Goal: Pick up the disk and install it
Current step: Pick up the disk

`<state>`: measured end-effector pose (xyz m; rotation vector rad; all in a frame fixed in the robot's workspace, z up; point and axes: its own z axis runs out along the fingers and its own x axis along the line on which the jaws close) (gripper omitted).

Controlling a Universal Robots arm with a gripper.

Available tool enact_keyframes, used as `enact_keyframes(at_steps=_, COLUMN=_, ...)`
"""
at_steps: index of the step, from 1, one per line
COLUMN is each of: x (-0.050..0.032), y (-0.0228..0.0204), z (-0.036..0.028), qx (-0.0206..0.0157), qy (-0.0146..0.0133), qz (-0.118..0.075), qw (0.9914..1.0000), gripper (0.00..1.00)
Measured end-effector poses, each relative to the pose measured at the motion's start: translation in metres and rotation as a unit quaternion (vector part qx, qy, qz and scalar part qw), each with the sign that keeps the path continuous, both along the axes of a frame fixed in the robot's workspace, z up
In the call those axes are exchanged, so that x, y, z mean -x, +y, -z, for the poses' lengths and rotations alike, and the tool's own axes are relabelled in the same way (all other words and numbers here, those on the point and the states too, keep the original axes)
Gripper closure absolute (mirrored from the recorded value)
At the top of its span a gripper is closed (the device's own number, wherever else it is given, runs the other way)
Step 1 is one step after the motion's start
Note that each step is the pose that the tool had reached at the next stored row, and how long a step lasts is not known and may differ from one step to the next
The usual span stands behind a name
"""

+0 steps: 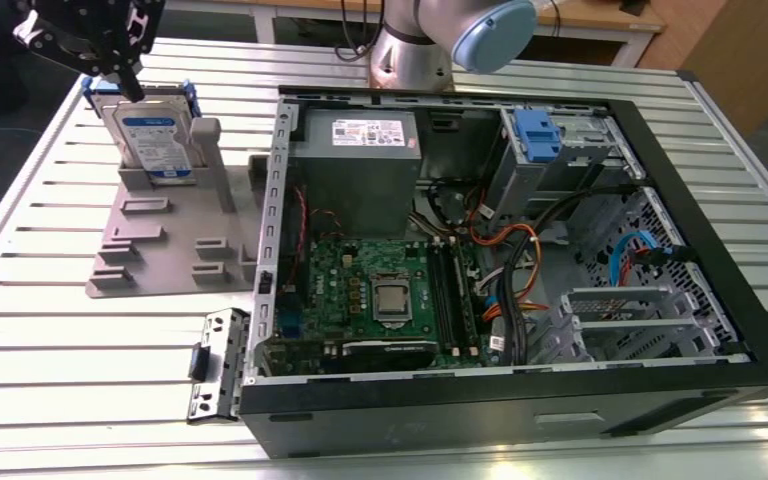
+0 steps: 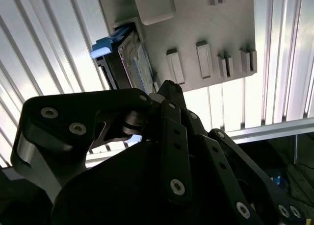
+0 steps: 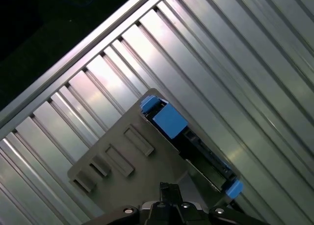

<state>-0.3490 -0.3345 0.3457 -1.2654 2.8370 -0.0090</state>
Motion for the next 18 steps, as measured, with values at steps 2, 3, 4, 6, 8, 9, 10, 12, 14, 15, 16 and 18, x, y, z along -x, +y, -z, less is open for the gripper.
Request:
enact_keyframes(at_steps=2, x=0.0, y=0.0, z=0.0, qx=0.0, qy=0.0, qz=-0.004, qw=0.99999, gripper=0.9)
enact_keyframes(at_steps=3, x=0.0, y=0.0, z=0.0, qx=0.0, qy=0.0, qz=-0.005, qw=0.99998, gripper=0.9)
enact_keyframes(at_steps=4, x=0.0, y=0.0, z=0.0, qx=0.0, qy=0.0, qz=-0.007, qw=0.99997, gripper=0.9)
enact_keyframes(at_steps=6, x=0.0, y=0.0, z=0.0, qx=0.0, qy=0.0, qz=-0.011, qw=0.99994, gripper=0.9)
enact_keyframes(at_steps=8, x=0.0, y=0.0, z=0.0, qx=0.0, qy=0.0, qz=-0.014, qw=0.9999, gripper=0.9)
enact_keyframes(at_steps=9, x=0.0, y=0.0, z=0.0, qx=0.0, qy=0.0, qz=-0.016, qw=0.99987, gripper=0.9)
enact_keyframes(at_steps=10, x=0.0, y=0.0, z=0.0, qx=0.0, qy=0.0, qz=-0.018, qw=0.99984, gripper=0.9)
enact_keyframes(at_steps=12, x=0.0, y=0.0, z=0.0, qx=0.0, qy=0.0, qz=-0.021, qw=0.99977, gripper=0.9)
enact_keyframes(at_steps=14, x=0.0, y=0.0, z=0.0, qx=0.0, qy=0.0, qz=-0.025, qw=0.99969, gripper=0.9)
enact_keyframes(at_steps=15, x=0.0, y=0.0, z=0.0, qx=0.0, qy=0.0, qz=-0.026, qw=0.99965, gripper=0.9)
enact_keyframes(at_steps=16, x=0.0, y=0.0, z=0.0, qx=0.0, qy=0.0, qz=-0.028, qw=0.9996, gripper=0.9)
enact_keyframes(at_steps=18, x=0.0, y=0.0, z=0.0, qx=0.0, qy=0.0, qz=-0.032, qw=0.9995, gripper=0.9)
